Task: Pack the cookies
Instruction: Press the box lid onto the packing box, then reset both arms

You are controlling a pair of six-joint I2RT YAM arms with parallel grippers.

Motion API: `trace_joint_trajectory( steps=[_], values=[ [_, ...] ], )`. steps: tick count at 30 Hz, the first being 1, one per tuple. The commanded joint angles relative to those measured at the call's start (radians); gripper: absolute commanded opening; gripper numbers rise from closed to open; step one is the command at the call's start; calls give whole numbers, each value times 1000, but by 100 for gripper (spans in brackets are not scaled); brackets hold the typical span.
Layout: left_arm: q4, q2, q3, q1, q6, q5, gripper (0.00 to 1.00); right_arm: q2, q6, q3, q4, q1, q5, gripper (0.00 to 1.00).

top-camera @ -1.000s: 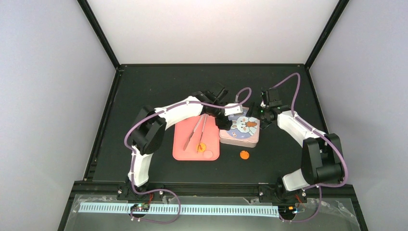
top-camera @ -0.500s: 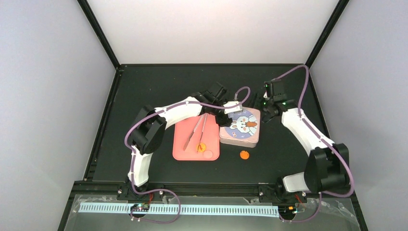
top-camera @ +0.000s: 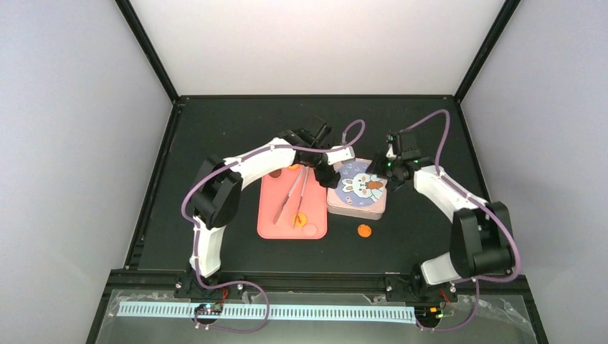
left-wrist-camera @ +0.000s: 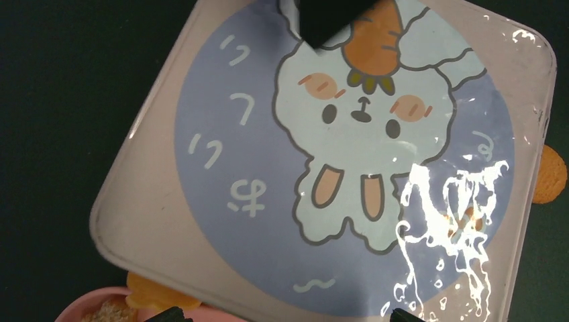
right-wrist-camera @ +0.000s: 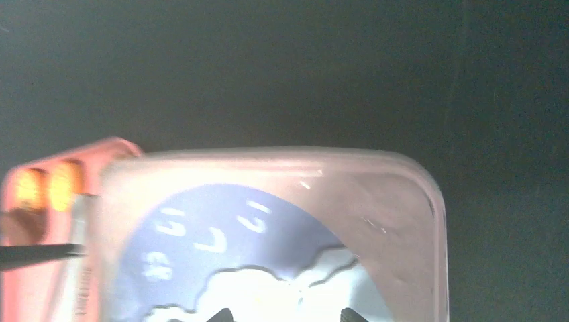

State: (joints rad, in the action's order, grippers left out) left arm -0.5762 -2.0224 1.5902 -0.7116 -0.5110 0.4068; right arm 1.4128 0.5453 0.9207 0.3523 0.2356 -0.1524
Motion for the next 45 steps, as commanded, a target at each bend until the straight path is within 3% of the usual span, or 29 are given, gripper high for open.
trace_joint_trajectory(
  steps=[1, 13, 20, 24, 28, 32, 34, 38, 41, 45],
  values=[
    [-21, 52, 46, 19, 27, 32, 80, 90, 26, -55, -45, 0, -20, 42],
    [-10, -128, 184, 46, 17, -80, 76, 12, 25, -48, -55, 0, -9, 44],
    [-45, -197, 187, 50, 14, -111, 75, -189, -5, -37, -89, 1, -21, 80],
    [-75, -104, 162, 62, 45, -59, 80, -281, -34, -16, -71, 1, 26, 99],
    [-109, 47, 163, 93, 88, 5, 98, -358, -63, -8, -53, 1, 121, 100],
    [-143, 208, 167, 159, 140, 14, 99, -439, -78, -31, -43, 0, 367, 100],
    [-151, 280, 150, 209, 168, -2, 99, -499, -113, -108, -136, 1, 560, 100],
    [-19, 456, -57, 356, 203, -32, 99, -619, -239, -355, -416, 0, 796, 100],
    [227, 615, -401, 471, 211, -68, 99, -661, -294, -489, -558, 0, 912, 100],
    [606, 794, -791, 613, 188, -75, 99, -625, -279, -564, -614, -5, 1014, 100]
  ],
)
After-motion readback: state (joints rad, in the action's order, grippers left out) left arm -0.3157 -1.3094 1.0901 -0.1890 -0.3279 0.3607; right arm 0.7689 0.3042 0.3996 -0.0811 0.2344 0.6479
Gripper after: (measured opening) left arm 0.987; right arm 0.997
